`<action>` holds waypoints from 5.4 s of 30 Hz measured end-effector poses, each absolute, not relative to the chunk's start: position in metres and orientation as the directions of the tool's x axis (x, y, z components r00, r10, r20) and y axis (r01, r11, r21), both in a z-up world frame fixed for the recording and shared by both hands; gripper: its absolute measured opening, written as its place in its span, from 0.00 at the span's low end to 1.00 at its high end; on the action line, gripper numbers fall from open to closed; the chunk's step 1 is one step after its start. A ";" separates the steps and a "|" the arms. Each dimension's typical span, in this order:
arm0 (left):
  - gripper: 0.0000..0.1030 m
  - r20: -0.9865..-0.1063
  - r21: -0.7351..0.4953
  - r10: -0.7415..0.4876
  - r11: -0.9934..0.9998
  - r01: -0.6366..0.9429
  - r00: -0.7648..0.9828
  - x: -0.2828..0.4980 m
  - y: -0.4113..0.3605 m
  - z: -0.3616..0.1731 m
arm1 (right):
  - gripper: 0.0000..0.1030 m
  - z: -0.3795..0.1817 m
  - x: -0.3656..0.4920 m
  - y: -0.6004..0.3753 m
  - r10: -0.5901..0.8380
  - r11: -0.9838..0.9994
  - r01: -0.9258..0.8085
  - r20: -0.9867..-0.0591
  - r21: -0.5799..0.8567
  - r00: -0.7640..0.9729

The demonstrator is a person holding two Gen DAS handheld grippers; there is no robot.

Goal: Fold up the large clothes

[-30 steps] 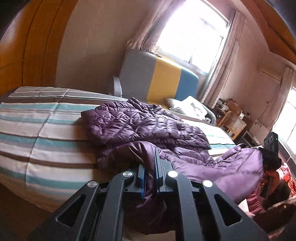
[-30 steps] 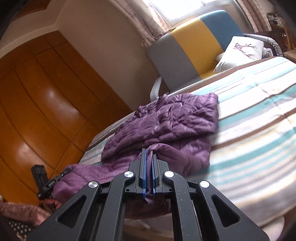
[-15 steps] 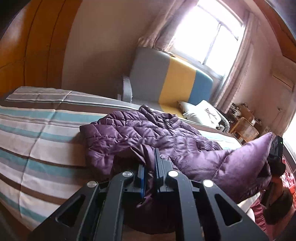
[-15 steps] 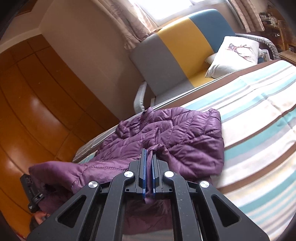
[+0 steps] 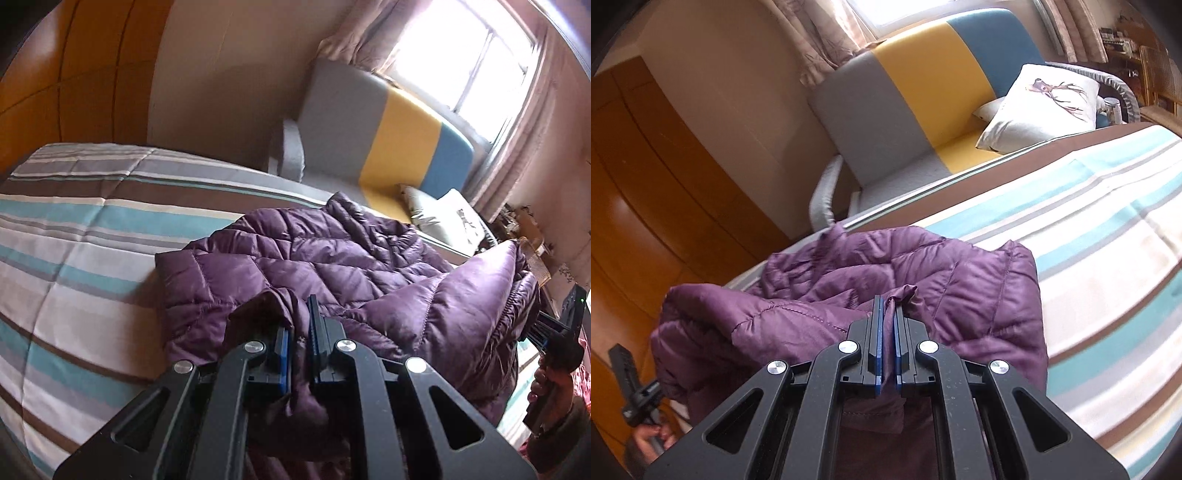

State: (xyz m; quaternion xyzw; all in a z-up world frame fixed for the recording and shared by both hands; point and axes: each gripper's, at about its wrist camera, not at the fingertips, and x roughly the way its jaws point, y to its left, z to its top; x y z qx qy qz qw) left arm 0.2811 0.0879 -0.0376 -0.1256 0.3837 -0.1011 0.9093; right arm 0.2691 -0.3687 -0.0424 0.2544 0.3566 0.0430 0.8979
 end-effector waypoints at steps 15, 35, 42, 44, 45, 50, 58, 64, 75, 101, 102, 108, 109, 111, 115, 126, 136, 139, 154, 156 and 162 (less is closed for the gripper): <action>0.25 -0.702 -0.347 -0.287 0.937 0.039 0.652 0.319 0.087 -0.070 | 0.09 -0.094 0.302 -0.372 0.263 0.815 0.190 -0.641 0.548 0.721; 0.96 -0.652 -0.330 -0.182 0.942 -0.060 0.736 0.255 0.120 -0.086 | 0.74 -0.078 0.222 -0.395 0.154 0.835 0.252 -0.648 0.488 0.746; 0.95 -0.706 -0.383 -0.246 0.921 -0.066 0.664 0.249 0.114 -0.115 | 0.78 -0.092 0.222 -0.389 0.178 0.827 0.263 -0.675 0.497 0.716; 0.92 -0.712 -0.379 -0.242 0.922 -0.071 0.659 0.248 0.113 -0.114 | 0.78 -0.091 0.221 -0.389 0.170 0.820 0.278 -0.675 0.501 0.718; 0.89 -0.712 -0.389 -0.248 0.918 -0.074 0.657 0.247 0.113 -0.113 | 0.78 -0.090 0.218 -0.389 0.174 0.812 0.279 -0.669 0.513 0.723; 0.85 -0.685 -0.468 -0.307 0.881 -0.076 0.661 0.234 0.115 -0.114 | 0.78 -0.086 0.197 -0.390 0.165 0.778 0.323 -0.671 0.539 0.723; 0.46 -0.702 -0.416 -0.306 0.909 -0.021 0.644 0.232 0.093 -0.110 | 0.51 -0.097 0.208 -0.375 0.246 0.808 0.249 -0.691 0.533 0.680; 0.23 -0.704 -0.350 -0.310 0.934 0.068 0.639 0.220 0.082 -0.097 | 0.24 -0.093 0.201 -0.370 0.278 0.828 0.202 -0.695 0.524 0.663; 0.22 -0.703 -0.369 -0.387 0.916 0.159 0.596 0.152 0.091 -0.093 | 0.19 -0.093 0.140 -0.377 0.344 0.820 0.167 -0.705 0.548 0.620; 0.73 -0.716 -0.103 0.087 0.968 -0.228 0.692 0.122 0.120 -0.047 | 0.60 -0.050 0.204 -0.308 0.189 0.957 0.044 -0.735 0.285 0.651; 0.74 -0.702 -0.171 0.020 0.966 -0.195 0.712 0.123 0.120 -0.044 | 0.60 -0.053 0.207 -0.307 0.191 0.956 0.048 -0.742 0.288 0.643; 0.80 -0.632 -0.117 -0.119 0.991 0.058 0.766 0.157 0.043 -0.017 | 0.43 -0.066 0.213 -0.298 0.130 0.979 0.041 -0.773 0.198 0.621; 0.80 -0.640 -0.093 -0.140 0.990 0.105 0.755 0.169 0.025 -0.019 | 0.31 -0.068 0.213 -0.296 0.124 0.981 0.038 -0.774 0.188 0.621; 0.80 -0.685 -0.053 -0.147 0.987 0.152 0.713 0.191 -0.002 -0.029 | 0.14 -0.070 0.214 -0.298 0.151 0.976 0.029 -0.769 0.215 0.621; 0.17 -0.754 -0.049 -0.146 0.985 0.167 0.641 0.222 -0.020 -0.055 | 0.03 -0.060 0.214 -0.299 0.149 0.979 0.014 -0.765 0.203 0.627; 0.03 -0.679 -0.014 -0.089 0.994 0.108 0.728 0.269 -0.010 -0.016 | 0.01 -0.017 0.267 -0.293 0.102 0.992 -0.024 -0.696 0.121 0.711; 0.11 -0.706 0.045 -0.036 0.994 0.096 0.707 0.288 -0.014 -0.076 | 0.01 -0.079 0.298 -0.298 0.101 0.988 0.025 -0.750 0.155 0.654; 0.11 -0.689 0.049 -0.029 0.995 0.086 0.724 0.280 -0.015 -0.084 | 0.01 -0.088 0.300 -0.292 0.062 0.993 0.033 -0.753 0.111 0.655; 0.55 -0.710 0.042 -0.011 0.997 0.058 0.704 0.275 -0.018 -0.069 | 0.01 -0.094 0.305 -0.279 -0.018 0.999 0.044 -0.751 0.014 0.660; 0.64 -0.714 -0.006 -0.043 0.998 0.056 0.699 0.279 -0.016 -0.058 | 0.01 -0.094 0.304 -0.278 -0.019 0.999 0.044 -0.750 0.014 0.661; 0.82 -0.687 0.070 0.032 0.997 0.022 0.726 0.310 -0.027 -0.040 | 0.01 -0.094 0.304 -0.277 -0.020 0.999 0.045 -0.749 0.013 0.663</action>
